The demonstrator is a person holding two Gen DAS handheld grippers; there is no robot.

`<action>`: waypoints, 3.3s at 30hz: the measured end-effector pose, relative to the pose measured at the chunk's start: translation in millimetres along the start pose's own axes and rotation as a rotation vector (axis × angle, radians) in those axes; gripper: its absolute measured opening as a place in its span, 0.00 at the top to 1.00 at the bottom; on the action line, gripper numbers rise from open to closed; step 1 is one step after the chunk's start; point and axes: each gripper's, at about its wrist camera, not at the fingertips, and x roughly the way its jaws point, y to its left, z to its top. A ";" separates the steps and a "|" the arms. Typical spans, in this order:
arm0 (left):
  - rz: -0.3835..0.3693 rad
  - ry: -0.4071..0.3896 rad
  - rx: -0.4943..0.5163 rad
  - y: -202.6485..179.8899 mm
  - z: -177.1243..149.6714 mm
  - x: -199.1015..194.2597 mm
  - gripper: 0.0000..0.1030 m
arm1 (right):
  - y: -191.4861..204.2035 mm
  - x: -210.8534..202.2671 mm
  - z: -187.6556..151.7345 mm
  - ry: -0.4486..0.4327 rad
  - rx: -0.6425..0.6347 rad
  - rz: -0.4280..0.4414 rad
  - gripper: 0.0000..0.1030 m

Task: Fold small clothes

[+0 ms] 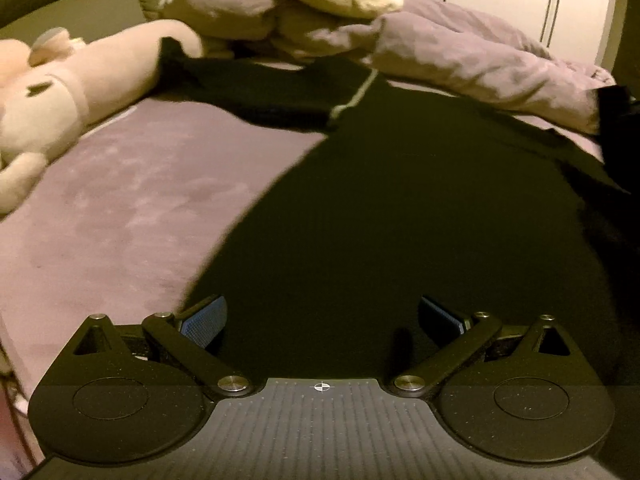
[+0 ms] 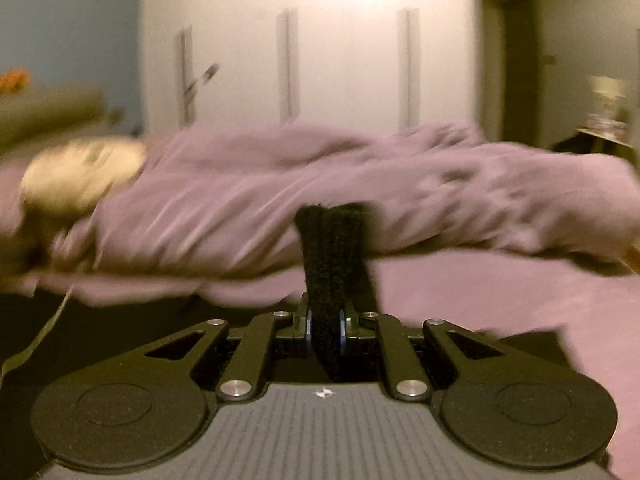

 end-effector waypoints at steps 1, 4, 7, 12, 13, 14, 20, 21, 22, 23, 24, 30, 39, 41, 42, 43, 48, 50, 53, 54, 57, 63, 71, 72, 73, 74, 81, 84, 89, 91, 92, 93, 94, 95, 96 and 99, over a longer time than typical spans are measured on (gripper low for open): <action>0.009 -0.002 0.006 6.0 -0.2 -0.3 0.00 | 18.9 10.0 -6.4 0.027 -0.016 0.019 0.89; 0.030 -0.006 0.015 21.7 -1.5 -0.6 0.00 | 66.4 26.5 -26.2 0.075 -0.072 0.043 0.89; 0.032 -0.004 -0.004 31.3 -1.6 2.0 0.00 | 100.4 36.0 -36.1 0.091 -0.111 0.049 0.89; 0.021 0.006 -0.019 31.6 -1.8 5.9 0.00 | 118.3 33.3 -49.0 0.102 -0.118 0.072 0.88; 0.019 0.006 -0.016 29.9 -1.6 6.1 0.00 | 121.7 32.2 -50.6 0.105 -0.124 0.077 0.88; 0.016 0.008 -0.013 27.7 -1.6 6.3 0.00 | 121.4 32.7 -53.9 0.117 -0.137 0.095 0.84; 0.013 0.012 0.013 13.8 0.6 8.4 0.00 | 89.1 9.6 -66.7 0.129 -0.012 0.171 0.66; 0.014 0.013 0.016 11.7 1.2 9.9 0.00 | 80.3 -0.1 -69.3 0.113 0.021 0.175 0.66; 0.014 0.014 0.016 9.9 1.6 11.3 0.00 | 71.6 -8.5 -72.4 0.101 0.045 0.184 0.66; 0.016 0.015 0.016 7.8 1.9 12.8 0.00 | 63.5 -16.1 -76.0 0.095 0.053 0.179 0.66; 0.020 0.017 0.017 6.0 2.2 14.1 0.00 | 56.4 -21.7 -79.5 0.095 0.048 0.162 0.66; 0.036 0.019 0.025 -4.7 4.9 18.6 0.00 | 18.9 -21.2 -91.3 0.137 0.062 0.083 0.66; 0.056 0.036 0.049 -12.7 7.0 23.4 0.00 | 18.0 -14.6 -100.8 0.150 0.095 0.153 0.68; 0.059 0.035 0.061 -15.4 8.8 24.4 0.00 | 11.6 -22.0 -102.1 0.143 0.136 0.166 0.69; 0.059 0.035 0.066 -17.2 10.0 25.1 0.00 | 6.9 -25.7 -102.7 0.138 0.156 0.164 0.69; 0.058 0.033 0.069 -19.2 11.1 25.5 0.00 | -0.1 -30.7 -103.6 0.130 0.178 0.151 0.69; 0.006 0.017 0.085 -38.1 22.5 26.5 0.00 | -42.4 -55.2 -110.8 0.078 0.269 0.073 0.69; -0.032 0.005 0.096 -52.2 32.5 29.3 0.00 | -62.5 -61.4 -115.9 0.060 0.330 0.032 0.69; -0.113 -0.014 0.113 -79.9 52.0 37.4 0.00 | -90.5 -63.3 -126.7 0.062 0.431 0.006 0.69; -0.145 -0.010 0.115 -89.8 59.4 42.4 0.00 | -97.3 -63.2 -130.3 0.066 0.459 0.001 0.69; -0.237 -0.004 0.079 -111.8 82.2 61.3 0.00 | -117.5 -62.3 -142.1 0.065 0.536 0.011 0.69; -0.377 0.103 -0.085 -138.0 117.1 114.0 0.00 | -154.1 -63.7 -152.7 0.025 0.716 0.095 0.60; -0.442 0.216 -0.208 -153.9 125.0 162.8 0.00 | -181.8 -70.1 -156.4 -0.065 0.887 0.225 0.45; -0.449 0.218 -0.226 -153.3 125.5 165.9 0.00 | -182.8 -70.8 -155.2 -0.070 0.888 0.227 0.45; -0.459 0.219 -0.241 -152.8 126.5 169.3 0.00 | -183.9 -72.0 -155.1 -0.078 0.889 0.231 0.45; -0.468 0.223 -0.253 -153.0 128.6 172.7 0.00 | -185.7 -73.1 -155.8 -0.087 0.897 0.232 0.45; -0.546 0.284 -0.328 -164.4 137.8 196.0 0.32 | -195.6 -66.2 -155.2 -0.115 0.944 0.233 0.45; -0.541 0.297 -0.271 -179.0 136.4 201.1 0.39 | -199.1 -65.8 -154.1 -0.127 0.957 0.229 0.45; -0.541 0.279 -0.210 -191.8 139.2 197.8 0.85 | -209.7 -62.1 -159.1 -0.138 1.037 0.240 0.45; -0.535 0.245 -0.185 -193.5 140.9 190.0 0.87 | -210.4 -63.9 -160.7 -0.139 1.047 0.241 0.45; -0.533 0.224 -0.171 -193.7 142.9 185.2 0.87 | -210.5 -63.6 -160.7 -0.137 1.047 0.236 0.45; -0.535 0.203 -0.163 -192.8 145.5 180.3 0.87 | -210.3 -63.7 -160.7 -0.135 1.047 0.230 0.45; -0.539 0.186 -0.162 -191.2 148.8 175.8 0.87 | -210.3 -62.6 -160.7 -0.130 1.048 0.225 0.45; -0.544 0.171 -0.163 -189.0 153.1 171.3 0.87 | -210.7 -61.8 -160.7 -0.127 1.053 0.224 0.45; -0.549 0.154 -0.162 -186.7 158.2 166.6 0.87 | -210.7 -62.5 -161.2 -0.125 1.059 0.226 0.45; -0.526 0.086 -0.145 -181.8 172.6 152.3 0.88 | -210.7 -62.7 -159.8 -0.121 1.068 0.232 0.45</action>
